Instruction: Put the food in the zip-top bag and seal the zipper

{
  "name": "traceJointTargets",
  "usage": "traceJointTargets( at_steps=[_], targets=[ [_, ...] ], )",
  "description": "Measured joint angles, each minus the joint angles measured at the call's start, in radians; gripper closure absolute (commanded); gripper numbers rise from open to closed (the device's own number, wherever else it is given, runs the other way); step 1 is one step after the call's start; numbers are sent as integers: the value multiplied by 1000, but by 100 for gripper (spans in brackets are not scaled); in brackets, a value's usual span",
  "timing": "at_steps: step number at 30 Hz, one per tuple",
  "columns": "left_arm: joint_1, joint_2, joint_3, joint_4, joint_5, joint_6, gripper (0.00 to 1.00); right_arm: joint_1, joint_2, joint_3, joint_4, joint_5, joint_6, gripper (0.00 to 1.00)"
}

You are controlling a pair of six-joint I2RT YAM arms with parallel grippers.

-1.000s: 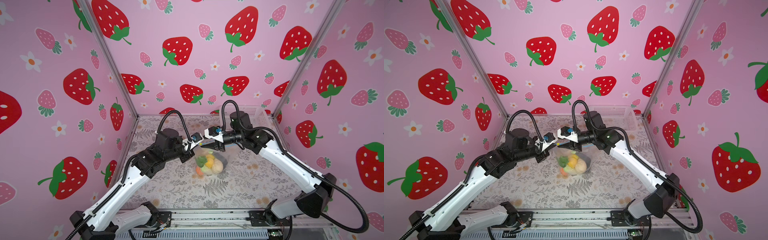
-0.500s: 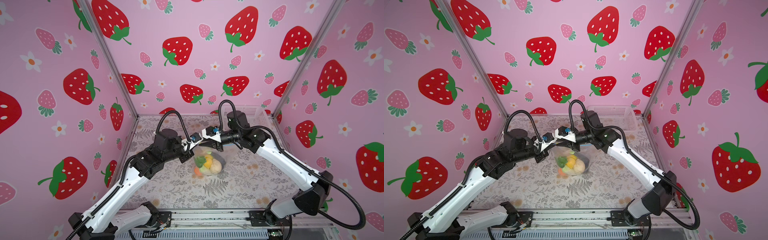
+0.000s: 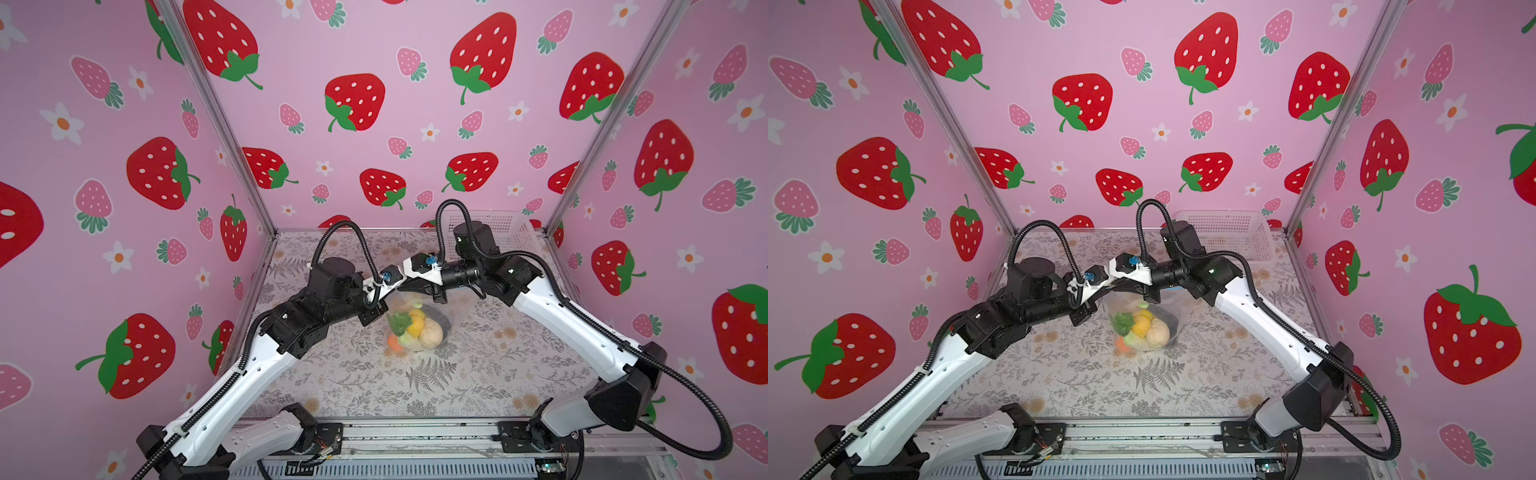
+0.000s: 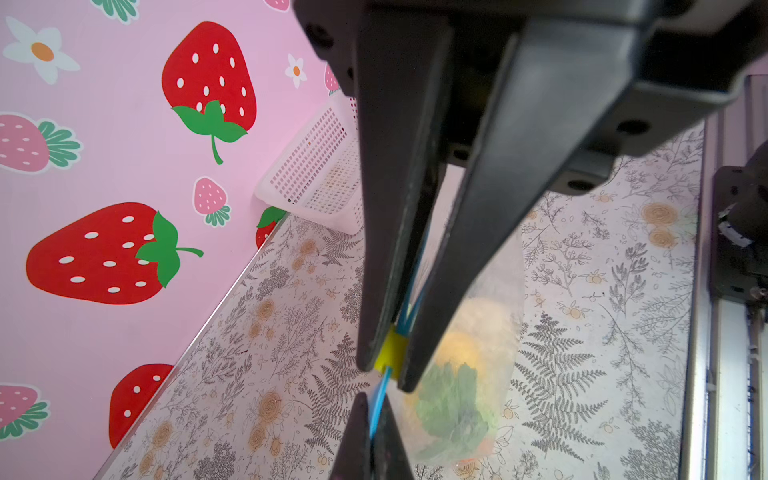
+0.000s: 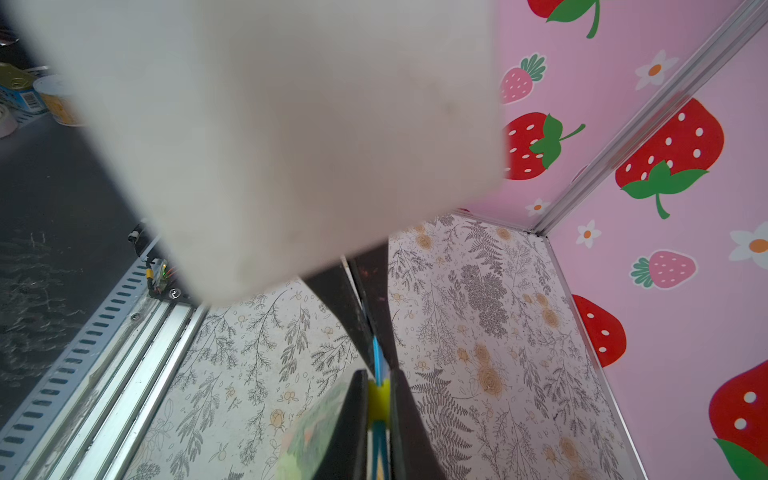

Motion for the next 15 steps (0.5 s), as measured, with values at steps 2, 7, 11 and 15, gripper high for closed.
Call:
traceJointTargets(
  at_steps=[2,7,11,15],
  targets=[
    [0,0,0,3,-1,0,100,0,0,4,-3,8,-3,96],
    [0,0,0,6,-7,0,100,0,0,15,-16,30,-12,97],
    [0,0,0,14,-8,0,100,0,1,28,-33,40,-20,98],
    [0,0,0,17,-10,0,100,0,7,45,-53,48,-24,98]
  ],
)
